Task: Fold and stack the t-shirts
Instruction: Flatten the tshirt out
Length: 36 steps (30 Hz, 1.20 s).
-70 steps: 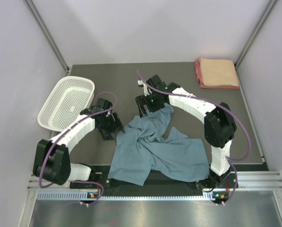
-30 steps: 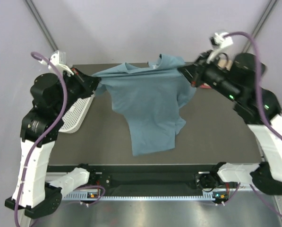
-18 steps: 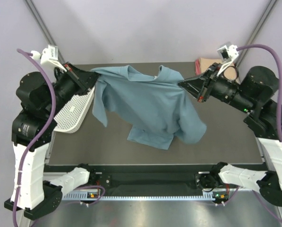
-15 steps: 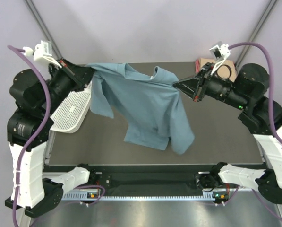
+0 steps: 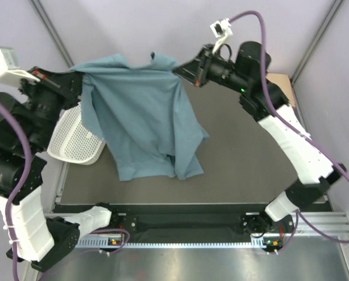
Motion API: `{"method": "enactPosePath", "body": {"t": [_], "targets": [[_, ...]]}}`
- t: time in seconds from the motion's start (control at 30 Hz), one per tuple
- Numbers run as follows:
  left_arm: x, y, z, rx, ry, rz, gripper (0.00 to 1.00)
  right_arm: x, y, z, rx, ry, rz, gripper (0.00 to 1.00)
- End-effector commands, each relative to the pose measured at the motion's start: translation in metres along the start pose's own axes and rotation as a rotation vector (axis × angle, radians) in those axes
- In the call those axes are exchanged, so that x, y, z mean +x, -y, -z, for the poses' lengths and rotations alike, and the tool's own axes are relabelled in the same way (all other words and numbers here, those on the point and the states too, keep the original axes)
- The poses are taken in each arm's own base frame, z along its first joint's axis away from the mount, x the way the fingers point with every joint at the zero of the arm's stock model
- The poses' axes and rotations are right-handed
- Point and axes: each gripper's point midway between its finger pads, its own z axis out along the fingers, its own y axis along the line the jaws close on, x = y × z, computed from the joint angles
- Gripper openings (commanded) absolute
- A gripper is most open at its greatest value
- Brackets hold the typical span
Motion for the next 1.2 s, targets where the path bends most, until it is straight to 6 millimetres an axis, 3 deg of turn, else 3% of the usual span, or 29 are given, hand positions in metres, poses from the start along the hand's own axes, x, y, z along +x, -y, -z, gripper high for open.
{"method": "enactPosePath", "body": {"t": [0.0, 0.07, 0.17, 0.23, 0.27, 0.3, 0.33, 0.4, 0.47, 0.5, 0.53, 0.57, 0.6, 0.63, 0.67, 0.73, 0.77, 0.8, 0.83, 0.87, 0.9, 0.93, 0.97, 1.03, 1.07, 1.13, 1.17], "targets": [[-0.070, 0.010, 0.036, 0.006, 0.240, 0.064, 0.00, -0.071, -0.042, -0.007, -0.172, 0.206, 0.019, 0.00], [-0.079, 0.019, 0.044, 0.049, 0.264, 0.130, 0.00, -0.084, -0.041, -0.019, -0.184, 0.235, 0.011, 0.00], [-0.060, 0.036, 0.038, 0.144, 0.185, 0.200, 0.00, -0.100, -0.025, -0.033, -0.197, 0.286, -0.011, 0.00], [-0.025, 0.048, 0.019, 0.217, 0.063, 0.256, 0.00, -0.106, -0.010, -0.043, -0.207, 0.319, -0.044, 0.00], [0.002, 0.043, 0.006, 0.213, -0.008, 0.273, 0.00, -0.111, 0.001, -0.042, -0.204, 0.328, -0.050, 0.00], [0.009, 0.054, 0.002, 0.279, -0.030, 0.296, 0.00, -0.109, 0.015, -0.048, -0.197, 0.326, -0.067, 0.00], [0.026, 0.062, 0.001, 0.333, -0.104, 0.321, 0.00, -0.112, 0.021, -0.048, -0.198, 0.334, -0.089, 0.00], [0.065, 0.057, -0.016, 0.337, -0.210, 0.341, 0.00, -0.116, 0.042, -0.040, -0.172, 0.340, -0.101, 0.00], [0.095, 0.055, -0.025, 0.346, -0.309, 0.357, 0.00, -0.100, 0.087, -0.036, -0.070, 0.312, -0.133, 0.00], [0.122, 0.045, -0.033, 0.317, -0.370, 0.367, 0.00, -0.094, 0.104, -0.031, -0.027, 0.300, -0.143, 0.00], [0.133, 0.050, -0.034, 0.341, -0.399, 0.370, 0.00, -0.077, 0.136, -0.021, 0.054, 0.270, -0.165, 0.00], [0.160, 0.043, -0.041, 0.314, -0.444, 0.374, 0.00, -0.068, 0.154, -0.013, 0.099, 0.257, -0.177, 0.00], [0.173, 0.045, -0.043, 0.320, -0.468, 0.369, 0.00, -0.056, 0.170, -0.006, 0.140, 0.237, -0.193, 0.00], [0.187, 0.047, -0.045, 0.318, -0.491, 0.346, 0.00, -0.032, 0.192, 0.004, 0.201, 0.198, -0.209, 0.00], [0.218, 0.065, -0.045, 0.347, -0.570, 0.332, 0.00, -0.026, 0.214, 0.018, 0.259, 0.191, -0.214, 0.00], [0.255, 0.081, -0.049, 0.352, -0.632, 0.288, 0.00, 0.013, 0.247, 0.041, 0.373, 0.118, -0.250, 0.00], [0.294, 0.100, -0.047, 0.379, -0.714, 0.270, 0.00, 0.020, 0.266, 0.056, 0.436, 0.113, -0.260, 0.00], [0.314, 0.109, -0.047, 0.396, -0.754, 0.270, 0.00, 0.030, 0.274, 0.067, 0.477, 0.092, -0.270, 0.00], [0.333, 0.118, -0.046, 0.409, -0.792, 0.281, 0.00, 0.049, 0.295, 0.084, 0.547, 0.057, -0.278, 0.00], [0.365, 0.130, -0.049, 0.426, -0.848, 0.280, 0.00, 0.058, 0.308, 0.096, 0.614, 0.042, -0.284, 0.00], [0.379, 0.136, -0.050, 0.440, -0.885, 0.277, 0.00, 0.066, 0.318, 0.107, 0.662, 0.023, -0.294, 0.00], [0.395, 0.141, -0.048, 0.464, -0.933, 0.255, 0.00, 0.087, 0.331, 0.125, 0.733, -0.034, -0.331, 0.01], [0.420, 0.147, -0.051, 0.453, -0.987, 0.229, 0.00, 0.094, 0.343, 0.139, 0.786, -0.046, -0.348, 0.01], [0.443, 0.156, -0.050, 0.495, -1.058, 0.212, 0.00, 0.115, 0.367, 0.173, 0.884, -0.090, -0.416, 0.02], [0.467, 0.158, -0.055, 0.486, -1.102, 0.199, 0.00, 0.118, 0.380, 0.195, 0.949, -0.089, -0.443, 0.03], [0.505, 0.145, -0.054, 0.440, -1.198, 0.177, 0.17, 0.137, 0.395, 0.226, 1.041, -0.142, -0.492, 0.04], [0.508, 0.146, -0.056, 0.434, -1.209, 0.169, 0.31, 0.141, 0.401, 0.239, 1.102, -0.161, -0.491, 0.09]]}}
